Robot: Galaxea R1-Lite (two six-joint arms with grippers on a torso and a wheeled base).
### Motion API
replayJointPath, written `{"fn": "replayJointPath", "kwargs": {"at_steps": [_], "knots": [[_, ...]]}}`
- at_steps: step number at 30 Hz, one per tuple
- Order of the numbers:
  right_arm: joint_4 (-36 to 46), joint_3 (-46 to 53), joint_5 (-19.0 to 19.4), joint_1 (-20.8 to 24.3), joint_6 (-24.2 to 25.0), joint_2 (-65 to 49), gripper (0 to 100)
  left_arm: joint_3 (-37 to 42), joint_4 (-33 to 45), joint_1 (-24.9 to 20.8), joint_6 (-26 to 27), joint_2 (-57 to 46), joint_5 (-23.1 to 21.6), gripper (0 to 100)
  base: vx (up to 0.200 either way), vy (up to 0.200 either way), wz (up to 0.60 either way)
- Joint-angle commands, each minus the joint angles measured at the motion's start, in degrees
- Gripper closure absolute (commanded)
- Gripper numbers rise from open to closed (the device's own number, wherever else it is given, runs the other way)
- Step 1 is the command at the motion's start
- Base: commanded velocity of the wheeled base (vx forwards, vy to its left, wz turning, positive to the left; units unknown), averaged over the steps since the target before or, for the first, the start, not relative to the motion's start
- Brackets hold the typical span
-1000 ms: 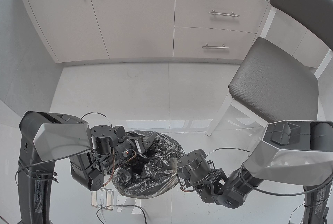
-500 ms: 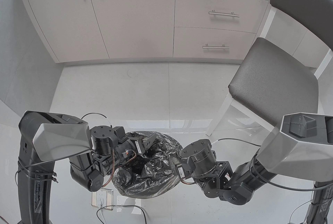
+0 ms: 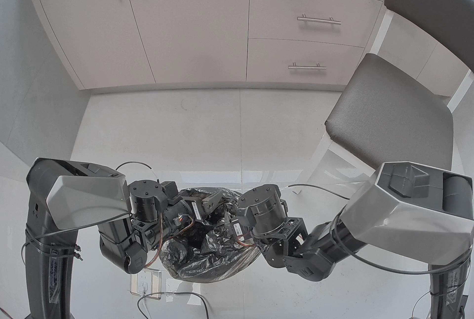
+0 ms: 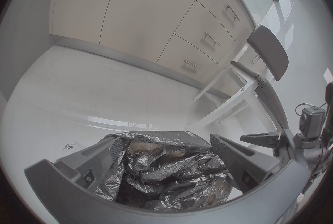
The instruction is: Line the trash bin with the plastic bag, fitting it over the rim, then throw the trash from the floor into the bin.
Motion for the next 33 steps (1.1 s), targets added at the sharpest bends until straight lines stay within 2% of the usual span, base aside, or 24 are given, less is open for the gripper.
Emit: {"fn": "replayJointPath", "kwargs": {"at_steps": [1, 21, 25, 33], "knots": [[0.1, -3.8, 0.0, -1.4, -0.2, 4.2, 0, 0.0, 0.0, 0.1, 0.0, -0.1, 0.0, 0, 0.0, 0.0, 0.0], [1.6, -9.4, -0.2, -4.3, 0.3, 8.5, 0, -0.1, 0.0, 0.2, 0.4, 0.3, 0.1, 0, 0.0, 0.0, 0.0], [1.6, -12.1, -2.7, -4.7, 0.3, 10.3, 0, 0.0, 0.0, 0.1, 0.5, 0.5, 0.1, 0, 0.0, 0.0, 0.0], [1.7, -15.0, -3.4, -5.4, 0.5, 11.6, 0, -0.6, 0.1, 0.4, 0.8, 1.3, 0.1, 0, 0.0, 0.0, 0.0]]}}
